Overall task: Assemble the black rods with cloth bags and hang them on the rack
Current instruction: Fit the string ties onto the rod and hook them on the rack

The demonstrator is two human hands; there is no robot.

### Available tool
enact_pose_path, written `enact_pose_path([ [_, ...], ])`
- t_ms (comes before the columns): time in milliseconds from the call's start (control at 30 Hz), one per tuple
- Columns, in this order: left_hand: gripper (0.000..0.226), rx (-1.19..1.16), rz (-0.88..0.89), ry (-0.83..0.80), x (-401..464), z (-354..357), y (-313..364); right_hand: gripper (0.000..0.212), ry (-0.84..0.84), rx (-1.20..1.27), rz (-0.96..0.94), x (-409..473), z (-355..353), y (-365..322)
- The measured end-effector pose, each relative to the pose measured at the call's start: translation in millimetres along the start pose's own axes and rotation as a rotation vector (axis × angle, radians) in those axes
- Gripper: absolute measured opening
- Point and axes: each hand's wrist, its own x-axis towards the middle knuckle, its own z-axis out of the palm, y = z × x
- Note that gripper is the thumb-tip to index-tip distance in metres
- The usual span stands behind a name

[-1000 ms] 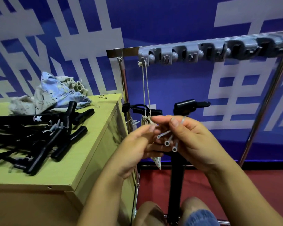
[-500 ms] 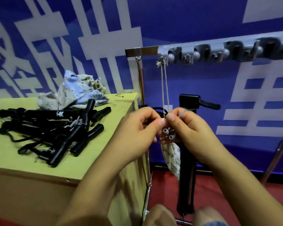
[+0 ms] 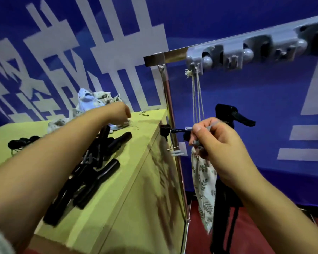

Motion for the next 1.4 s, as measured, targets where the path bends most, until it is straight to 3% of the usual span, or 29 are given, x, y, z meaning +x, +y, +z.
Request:
enact_pose_path([
  [67,0.029,0.244,0.018,0.024,44.1,5.5,4.9,0.024,0.041,0.001,0.007,15.2,-3.4,7.6],
  [167,0.036,0.380,0.005,0.040,92.6,28.2,28.4,0.024,0.058,-0.031,0.031,30.1,-7.1,19.3],
  [300,0.067,0.478,-0.078,-0.135,138.1,72.2,55.0,0.026,0.075,-0.042,0.036,47.9,-14.8,36.7],
  [433,0.024,0.462,-0.008,0.015,157.2,95.5,48.5,0.028,0.110,0.008,0.051,53.9,-20.9,49.0],
  [933,0.021,0.475,-0.035,0.152,150.7,99.2,51.0,0.024,0.133,0.064,0.101,53.5,-19.9,60.8],
  [1067,0.027,0.153,-0.062,0.396,140.2,93.8,46.6,0.020,0.158,0.095,0.117,43.1,-16.1,52.4],
  [1200,0.027,-0.825,-0.171,0.759,111.7,34.8,71.1,0.018,0.181,0.185,0.141,24.1,-8.0,35.2],
  [1267,0.022,-1.193,-0.043,0.905,77.2,-12.6,87.7,0.016,0.197,0.194,0.132,13.0,-3.5,23.5],
  [1400,0.015,-1.547,0.175,1.106,-31.6,-62.8,94.7,0.017,0.255,0.203,0.113,-13.8,2.4,-0.6],
])
